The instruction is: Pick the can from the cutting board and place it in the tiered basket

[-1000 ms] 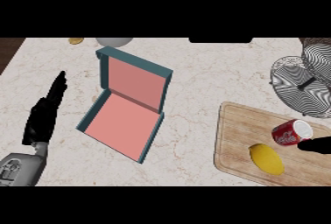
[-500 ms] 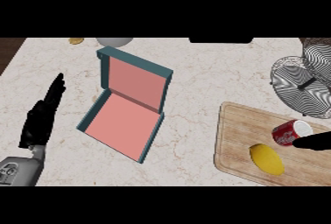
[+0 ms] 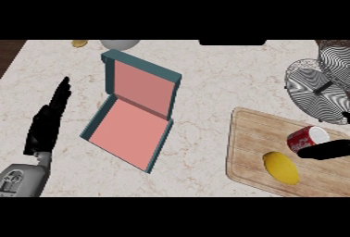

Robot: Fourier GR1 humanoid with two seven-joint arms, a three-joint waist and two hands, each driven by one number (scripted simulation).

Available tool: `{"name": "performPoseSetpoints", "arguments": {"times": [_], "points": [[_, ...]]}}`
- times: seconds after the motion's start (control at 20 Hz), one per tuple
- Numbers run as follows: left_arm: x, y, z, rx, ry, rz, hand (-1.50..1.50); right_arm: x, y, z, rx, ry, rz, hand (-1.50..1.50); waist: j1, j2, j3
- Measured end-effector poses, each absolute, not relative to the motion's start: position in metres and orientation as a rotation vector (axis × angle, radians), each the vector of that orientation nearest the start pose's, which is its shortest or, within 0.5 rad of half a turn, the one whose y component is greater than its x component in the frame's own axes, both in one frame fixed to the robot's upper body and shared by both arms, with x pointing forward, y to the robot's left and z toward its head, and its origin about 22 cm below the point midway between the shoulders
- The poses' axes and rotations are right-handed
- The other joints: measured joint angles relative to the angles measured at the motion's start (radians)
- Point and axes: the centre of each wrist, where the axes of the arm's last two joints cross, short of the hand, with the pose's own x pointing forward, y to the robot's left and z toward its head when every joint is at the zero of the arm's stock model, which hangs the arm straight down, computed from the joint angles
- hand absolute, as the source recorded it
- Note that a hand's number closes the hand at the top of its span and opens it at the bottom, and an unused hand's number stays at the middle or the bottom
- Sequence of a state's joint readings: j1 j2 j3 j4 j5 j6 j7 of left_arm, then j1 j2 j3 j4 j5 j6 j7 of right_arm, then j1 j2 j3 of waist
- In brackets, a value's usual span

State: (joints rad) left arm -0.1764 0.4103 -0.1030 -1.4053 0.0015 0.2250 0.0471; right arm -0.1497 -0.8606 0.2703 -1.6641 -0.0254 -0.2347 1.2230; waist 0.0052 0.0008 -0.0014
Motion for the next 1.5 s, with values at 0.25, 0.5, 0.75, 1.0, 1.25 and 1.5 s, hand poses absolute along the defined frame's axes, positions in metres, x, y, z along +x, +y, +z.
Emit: {"name": "performPoseSetpoints", "arguments": {"times": [0.25, 0.5, 0.75, 1.0, 1.25, 1.5], "points": [[0.282, 0.296, 0.029, 0.429, -1.533, -0.233, 0.00, 0.266, -0.327, 0.104, -0.791, -0.526, 0.205, -1.50, 0.002, 0.000, 0.000], [0.278, 0.302, 0.030, 0.431, -1.533, -0.233, 0.00, 0.266, -0.323, 0.087, -0.767, -0.511, 0.200, -1.50, 0.000, -0.001, 0.001], [0.278, 0.298, 0.036, 0.427, -1.535, -0.232, 0.00, 0.281, -0.320, 0.073, -0.745, -0.500, 0.178, -1.50, 0.004, 0.000, 0.001], [0.277, 0.297, 0.038, 0.433, -1.537, -0.237, 0.00, 0.289, -0.317, 0.062, -0.699, -0.484, 0.156, 1.50, 0.002, -0.001, 0.001], [0.281, 0.299, 0.036, 0.432, -1.535, -0.231, 0.00, 0.292, -0.312, 0.059, -0.672, -0.482, 0.250, 1.50, -0.001, -0.002, -0.003], [0.286, 0.295, 0.034, 0.438, -1.533, -0.232, 0.00, 0.298, -0.309, 0.058, -0.690, -0.494, 0.293, 1.50, -0.003, -0.003, -0.003]]}}
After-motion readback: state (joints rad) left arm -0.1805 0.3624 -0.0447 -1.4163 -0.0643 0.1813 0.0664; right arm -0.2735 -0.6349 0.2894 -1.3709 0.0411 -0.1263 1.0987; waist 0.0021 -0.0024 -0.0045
